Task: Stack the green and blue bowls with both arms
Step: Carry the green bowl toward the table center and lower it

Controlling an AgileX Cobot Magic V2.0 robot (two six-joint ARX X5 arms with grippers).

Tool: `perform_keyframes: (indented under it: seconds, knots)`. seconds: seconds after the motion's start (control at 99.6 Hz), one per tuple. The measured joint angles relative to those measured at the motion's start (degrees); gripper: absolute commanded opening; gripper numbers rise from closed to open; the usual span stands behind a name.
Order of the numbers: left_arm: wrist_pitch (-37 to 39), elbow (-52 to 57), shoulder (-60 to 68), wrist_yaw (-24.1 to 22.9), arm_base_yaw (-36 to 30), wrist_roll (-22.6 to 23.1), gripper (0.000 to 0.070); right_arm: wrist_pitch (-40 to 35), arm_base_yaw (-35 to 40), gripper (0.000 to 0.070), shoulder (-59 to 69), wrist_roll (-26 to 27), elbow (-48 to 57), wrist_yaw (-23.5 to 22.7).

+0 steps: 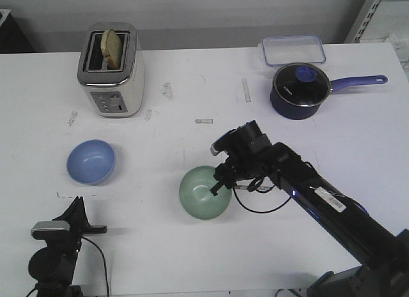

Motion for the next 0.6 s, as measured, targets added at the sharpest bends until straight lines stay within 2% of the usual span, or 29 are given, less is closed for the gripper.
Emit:
perform_keyframes:
  seconds: [0.171, 0.271, 0.603]
  knots:
    - [0.02, 0.00, 0.00, 0.00, 0.00, 0.00, 0.0002, 2.67, 2.62, 0.0000, 4.33, 0.09, -1.55, 0.26]
    - [0.02, 0.00, 0.00, 0.00, 0.00, 0.00, 0.0002, 3.37, 2.89, 0.0000, 6.84, 0.09, -1.55, 1.81]
    - [0.00, 0.00, 0.00, 0.00, 0.00, 0.00, 0.0002, 4.63, 2.91, 0.0010, 9.35, 0.09, -1.55, 1.70]
